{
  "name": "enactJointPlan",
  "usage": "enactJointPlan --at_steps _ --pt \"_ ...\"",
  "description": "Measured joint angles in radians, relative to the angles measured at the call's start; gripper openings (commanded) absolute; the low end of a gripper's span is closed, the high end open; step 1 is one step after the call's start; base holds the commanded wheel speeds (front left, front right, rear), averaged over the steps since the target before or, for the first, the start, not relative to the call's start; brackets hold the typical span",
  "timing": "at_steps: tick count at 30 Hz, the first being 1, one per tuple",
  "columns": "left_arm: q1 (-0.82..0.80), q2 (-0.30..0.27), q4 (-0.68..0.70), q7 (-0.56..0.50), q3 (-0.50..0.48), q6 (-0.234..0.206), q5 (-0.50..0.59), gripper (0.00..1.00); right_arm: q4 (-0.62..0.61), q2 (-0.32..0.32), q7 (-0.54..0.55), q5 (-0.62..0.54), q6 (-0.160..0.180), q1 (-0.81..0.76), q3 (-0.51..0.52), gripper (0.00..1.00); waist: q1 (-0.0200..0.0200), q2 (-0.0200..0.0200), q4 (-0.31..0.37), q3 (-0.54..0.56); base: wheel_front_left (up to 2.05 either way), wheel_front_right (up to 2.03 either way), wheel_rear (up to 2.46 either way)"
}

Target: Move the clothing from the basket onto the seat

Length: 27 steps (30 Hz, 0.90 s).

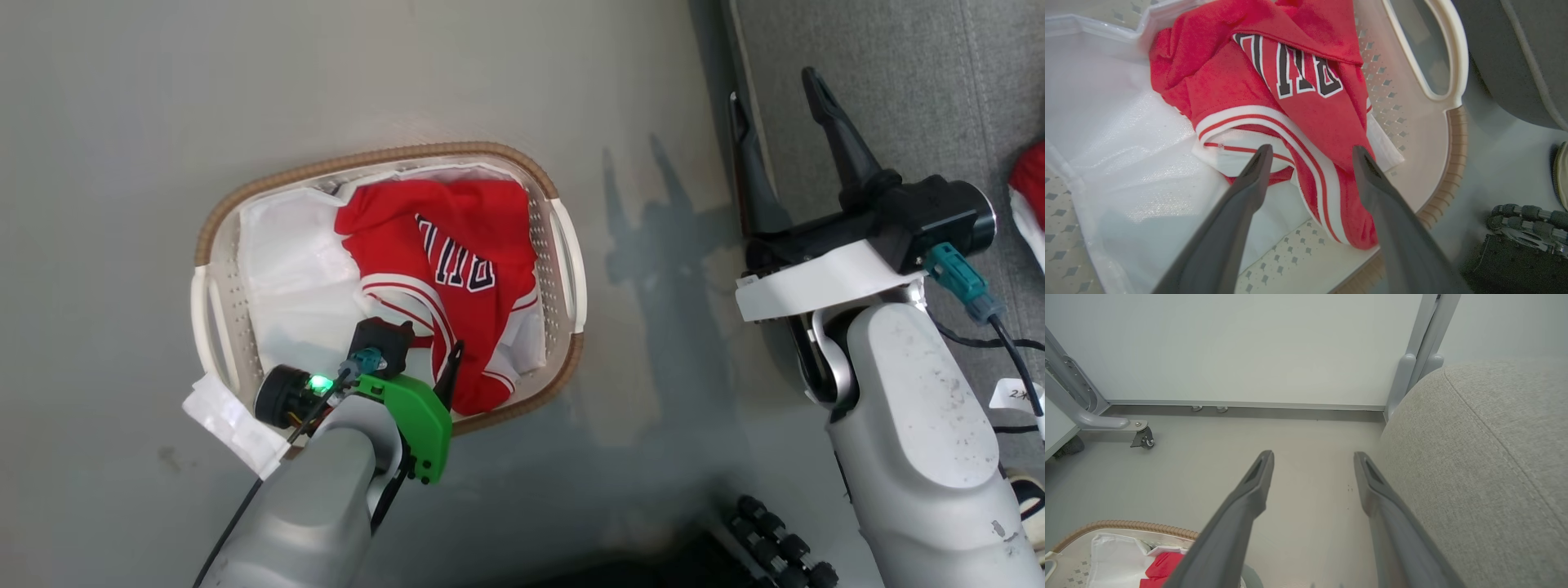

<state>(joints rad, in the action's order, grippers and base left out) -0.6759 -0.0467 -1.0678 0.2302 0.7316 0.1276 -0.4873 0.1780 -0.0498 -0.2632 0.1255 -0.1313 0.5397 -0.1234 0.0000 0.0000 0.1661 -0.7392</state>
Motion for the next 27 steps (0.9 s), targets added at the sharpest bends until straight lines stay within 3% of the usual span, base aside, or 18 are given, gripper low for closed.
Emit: enactJointPlan --at_steps 8,17,27 --pt "-0.034 -0.001 -0.046 -0.015 0.138 0.001 -0.045 1.0 0.006 0.0 0.0 0.007 0.0 0.005 0.0 1.0 0.0 0.0 0.031 -0.06 0.0 0.0 0.0" --pt "-0.079 -0.001 -0.099 -0.018 0.219 -0.003 -0.068 1.0 0.004 0.0 0.0 0.017 0.0 0.01 0.008 1.0 0.0 0.0 0.054 -0.103 0.0 0.0 0.0" --pt "-0.17 0.0 -0.14 -0.03 0.262 -0.127 -0.076 1.0 -0.01 0.0 0.0 0.039 0.0 0.024 0.003 1.0 0.0001 0.0 0.074 -0.151 0.0 0.0 0.0"
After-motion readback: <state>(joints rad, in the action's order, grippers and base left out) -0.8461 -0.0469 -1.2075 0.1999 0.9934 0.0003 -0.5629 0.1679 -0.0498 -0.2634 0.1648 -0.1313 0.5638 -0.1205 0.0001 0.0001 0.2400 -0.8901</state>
